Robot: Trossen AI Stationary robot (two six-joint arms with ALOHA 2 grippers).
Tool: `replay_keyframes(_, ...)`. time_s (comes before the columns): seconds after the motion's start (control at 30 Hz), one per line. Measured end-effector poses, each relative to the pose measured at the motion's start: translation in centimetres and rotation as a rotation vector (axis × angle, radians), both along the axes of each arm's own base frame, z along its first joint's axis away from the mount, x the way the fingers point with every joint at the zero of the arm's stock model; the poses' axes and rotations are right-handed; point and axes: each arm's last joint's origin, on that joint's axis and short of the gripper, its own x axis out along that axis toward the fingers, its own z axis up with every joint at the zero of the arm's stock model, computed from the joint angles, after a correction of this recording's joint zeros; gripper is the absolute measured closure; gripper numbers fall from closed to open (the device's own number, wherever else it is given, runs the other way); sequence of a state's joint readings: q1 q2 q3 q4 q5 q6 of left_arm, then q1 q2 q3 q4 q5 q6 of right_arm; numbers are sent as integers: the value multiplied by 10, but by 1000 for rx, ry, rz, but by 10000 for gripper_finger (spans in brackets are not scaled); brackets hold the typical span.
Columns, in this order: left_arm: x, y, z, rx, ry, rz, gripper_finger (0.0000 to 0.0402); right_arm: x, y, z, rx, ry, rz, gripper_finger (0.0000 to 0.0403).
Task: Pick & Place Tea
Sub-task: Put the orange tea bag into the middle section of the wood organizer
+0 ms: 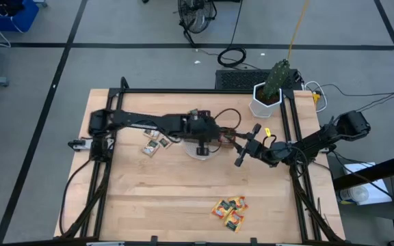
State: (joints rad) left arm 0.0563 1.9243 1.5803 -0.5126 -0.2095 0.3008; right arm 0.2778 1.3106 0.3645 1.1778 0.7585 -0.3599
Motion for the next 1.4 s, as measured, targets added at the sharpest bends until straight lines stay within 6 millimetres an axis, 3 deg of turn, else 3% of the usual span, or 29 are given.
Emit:
replay_keyframes(0.13, -21, -13, 24, -217, -36, -246, 382, -2, 8, 1, 4, -15, 44, 309)
replay_keyframes(0.27, -47, -24, 41, -400, -197, -555, 393, -5, 21, 5, 9, -48, 153, 310)
replay_keyframes(0.53, -104, -32, 41, -374, -499, -502, 381, -14, 52, 8, 32, -103, 517, 309)
replay_keyframes(0.63, -122, -32, 33, -358, -559, -419, 380, -11, 67, 11, 24, -4, 395, 301)
replay_keyframes(0.77, -135, -30, 22, -365, -567, -335, 392, 1, 104, 24, -202, 417, 100, 266)
replay_keyframes(0.83, -138, -30, 17, -374, -555, -322, 397, 6, 122, 40, -182, 529, 78, 242)
replay_keyframes(0.9, -140, -30, 10, -377, -536, -314, 397, 8, 136, 61, -32, 589, 121, 219)
replay_keyframes(0.97, -141, -30, 4, -378, -522, -312, 390, 13, 143, 84, 239, 629, 179, 197)
replay_keyframes(1.07, -143, -33, -1, -381, -563, -336, 377, 17, 144, 93, 594, 741, 202, 171)
replay_keyframes(1.2, -145, -39, -6, -384, -615, -375, 370, 16, 145, 64, 846, 804, 71, 157)
replay_keyframes(1.4, -148, -44, -13, -396, -593, -386, 371, -4, 136, 7, 1144, 908, -67, 160)
